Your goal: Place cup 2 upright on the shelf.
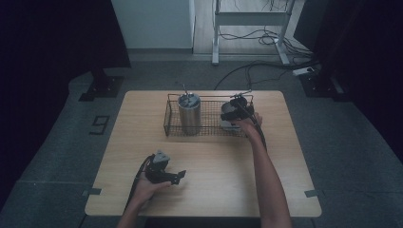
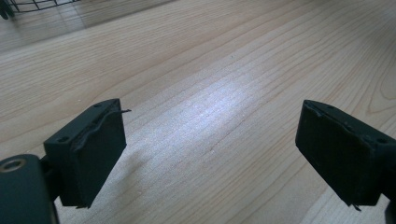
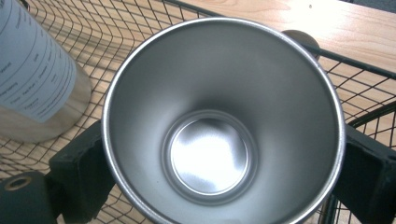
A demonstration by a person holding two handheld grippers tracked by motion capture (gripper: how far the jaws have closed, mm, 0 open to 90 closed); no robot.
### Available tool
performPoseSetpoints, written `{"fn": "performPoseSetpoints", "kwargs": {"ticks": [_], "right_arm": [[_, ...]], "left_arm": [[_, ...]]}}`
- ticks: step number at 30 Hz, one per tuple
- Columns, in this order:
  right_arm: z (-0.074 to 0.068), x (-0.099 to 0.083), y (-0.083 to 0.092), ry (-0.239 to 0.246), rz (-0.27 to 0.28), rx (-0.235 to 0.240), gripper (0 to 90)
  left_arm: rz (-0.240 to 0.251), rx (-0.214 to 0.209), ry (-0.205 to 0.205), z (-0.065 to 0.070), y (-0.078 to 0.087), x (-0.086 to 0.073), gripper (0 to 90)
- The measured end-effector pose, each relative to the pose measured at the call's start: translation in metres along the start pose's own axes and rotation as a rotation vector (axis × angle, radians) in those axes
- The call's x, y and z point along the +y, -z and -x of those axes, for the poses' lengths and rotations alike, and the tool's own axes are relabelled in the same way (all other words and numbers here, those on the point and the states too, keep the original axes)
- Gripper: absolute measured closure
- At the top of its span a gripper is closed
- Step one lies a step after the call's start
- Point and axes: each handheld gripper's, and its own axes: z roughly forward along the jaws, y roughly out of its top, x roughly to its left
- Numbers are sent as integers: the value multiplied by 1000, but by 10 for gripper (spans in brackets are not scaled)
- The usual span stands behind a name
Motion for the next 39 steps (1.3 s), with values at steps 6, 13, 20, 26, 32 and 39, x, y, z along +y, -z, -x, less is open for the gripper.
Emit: {"fn": "performPoseSetpoints", "kwargs": {"ticks": [6,13,20,26,32,39], "right_arm": [[-2,-1,2,-11,10,-18,34],[-3,3,17,-40,97,-19,8],[-3,3,31,-53,152,-27,15],[-2,-2,44,-70,199,-12,25],[-2,-12,61,-76,237,0,36],[-4,-31,74,-67,247,0,45]], "left_arm": [[-2,-2,-3,1,0,0,85],[4,-6,1,1,0,0,85],[3,-4,3,0,0,0,85],[7,0,5,0,1,1,85],[8,2,7,-1,2,1,85],[6,1,3,1,1,0,85]]}}
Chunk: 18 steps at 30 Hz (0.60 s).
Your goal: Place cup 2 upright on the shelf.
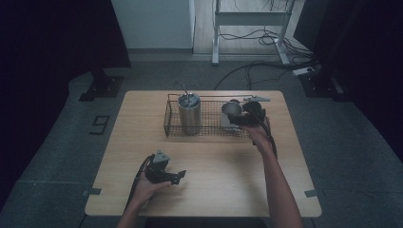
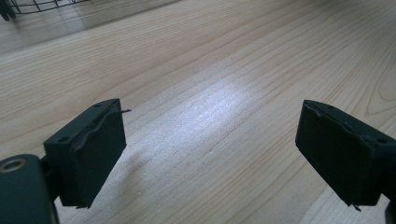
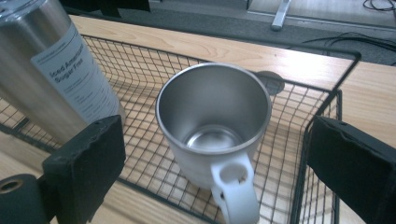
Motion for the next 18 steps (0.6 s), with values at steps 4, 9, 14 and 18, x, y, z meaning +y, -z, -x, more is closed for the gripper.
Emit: {"fn": "performPoseSetpoints", "kwargs": {"ticks": [4,9,14,18], "right_arm": [[-2,-10,10,10,1,0,54],[-2,-24,23,22,17,11,70],[-2,-41,36,26,35,30,92],[-2,-55,45,30,46,42,110]], "left_arm": [[1,2,-1,1,0,0,85],[-4,6,-2,0,0,0,85],[-8,10,-3,0,-1,-1,85],[-9,14,-2,0,-1,-1,85]]}}
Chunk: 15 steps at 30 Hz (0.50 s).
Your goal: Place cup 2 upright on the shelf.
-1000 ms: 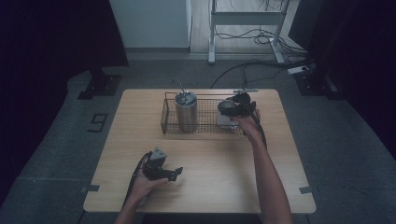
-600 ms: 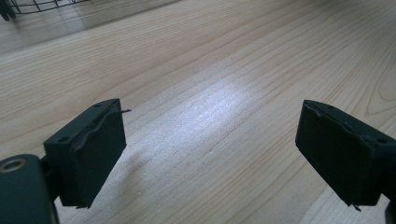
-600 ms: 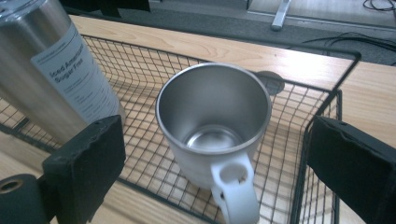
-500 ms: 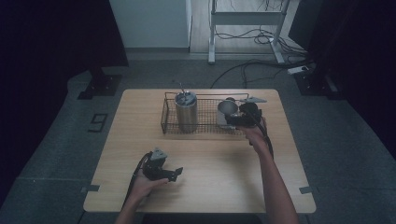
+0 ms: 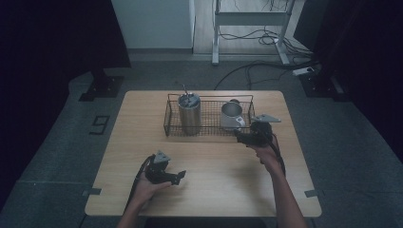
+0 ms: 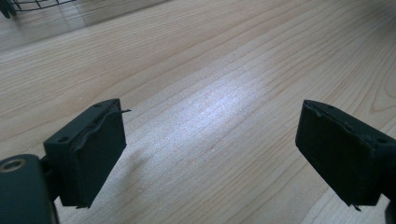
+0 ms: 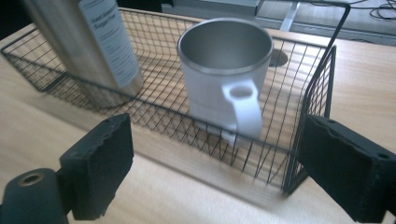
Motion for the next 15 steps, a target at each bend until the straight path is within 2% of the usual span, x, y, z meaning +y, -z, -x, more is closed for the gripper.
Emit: {"fn": "performPoseSetpoints", "kwargs": {"ticks": [8,15], "right_arm": [[3,-31,19,-20,16,16,132],[6,-58,30,-25,1,15,137]], "left_arm": [[-10,4,-4,1,-3,-1,85],[-17,7,-8,1,-4,-2,85]]}}
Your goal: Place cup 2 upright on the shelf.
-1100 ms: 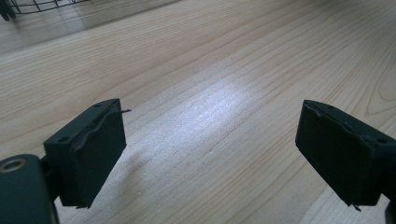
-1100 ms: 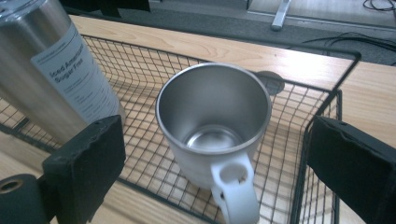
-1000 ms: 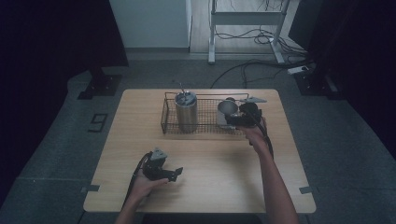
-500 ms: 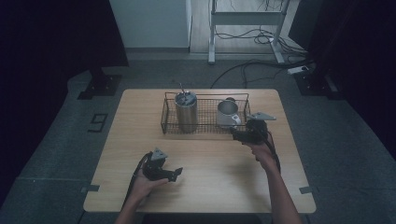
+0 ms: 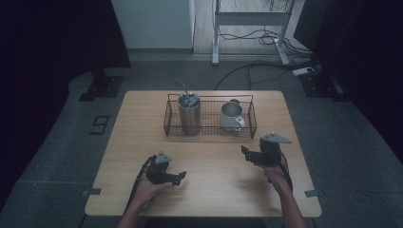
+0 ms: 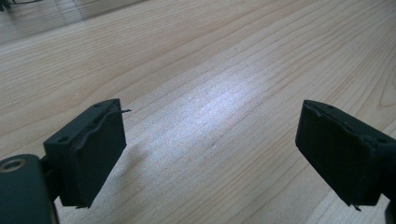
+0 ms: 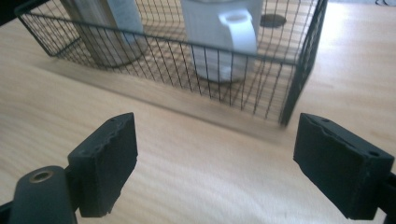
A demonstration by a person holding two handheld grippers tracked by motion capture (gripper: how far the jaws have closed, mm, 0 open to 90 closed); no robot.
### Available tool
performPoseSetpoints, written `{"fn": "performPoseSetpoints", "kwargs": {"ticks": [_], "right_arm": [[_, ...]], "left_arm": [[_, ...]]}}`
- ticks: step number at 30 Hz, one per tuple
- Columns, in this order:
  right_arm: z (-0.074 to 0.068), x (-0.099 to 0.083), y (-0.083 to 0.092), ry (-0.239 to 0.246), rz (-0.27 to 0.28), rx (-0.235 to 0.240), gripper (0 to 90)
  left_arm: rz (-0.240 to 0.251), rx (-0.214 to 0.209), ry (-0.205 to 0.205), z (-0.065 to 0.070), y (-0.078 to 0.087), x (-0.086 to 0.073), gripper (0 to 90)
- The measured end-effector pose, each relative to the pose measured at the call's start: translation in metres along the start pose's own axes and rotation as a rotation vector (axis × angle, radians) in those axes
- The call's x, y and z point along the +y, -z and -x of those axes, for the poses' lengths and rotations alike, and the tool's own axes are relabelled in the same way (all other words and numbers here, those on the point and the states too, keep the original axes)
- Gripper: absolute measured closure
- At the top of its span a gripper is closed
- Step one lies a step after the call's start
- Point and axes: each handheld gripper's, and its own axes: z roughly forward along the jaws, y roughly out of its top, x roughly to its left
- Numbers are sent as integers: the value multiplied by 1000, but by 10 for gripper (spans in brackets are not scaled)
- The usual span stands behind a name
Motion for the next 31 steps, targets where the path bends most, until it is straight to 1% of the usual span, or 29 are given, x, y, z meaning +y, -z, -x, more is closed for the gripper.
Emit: {"fn": "performPoseSetpoints", "kwargs": {"ticks": [8,13,17,26,31], "right_arm": [[4,-30,4,-15,-33,-8,142],[6,-43,5,-24,-49,-9,145],[6,-47,4,-24,-58,-14,145],[4,-46,4,-15,-47,-19,146],[7,-48,1,-11,-64,-27,144]], "left_arm": [[-5,2,-2,1,-1,-1,85],[-6,1,-1,0,-1,-1,85],[-7,2,-2,0,-2,-1,85],[-6,3,-4,0,-1,-1,85],[-6,5,-2,0,-2,-1,85]]}}
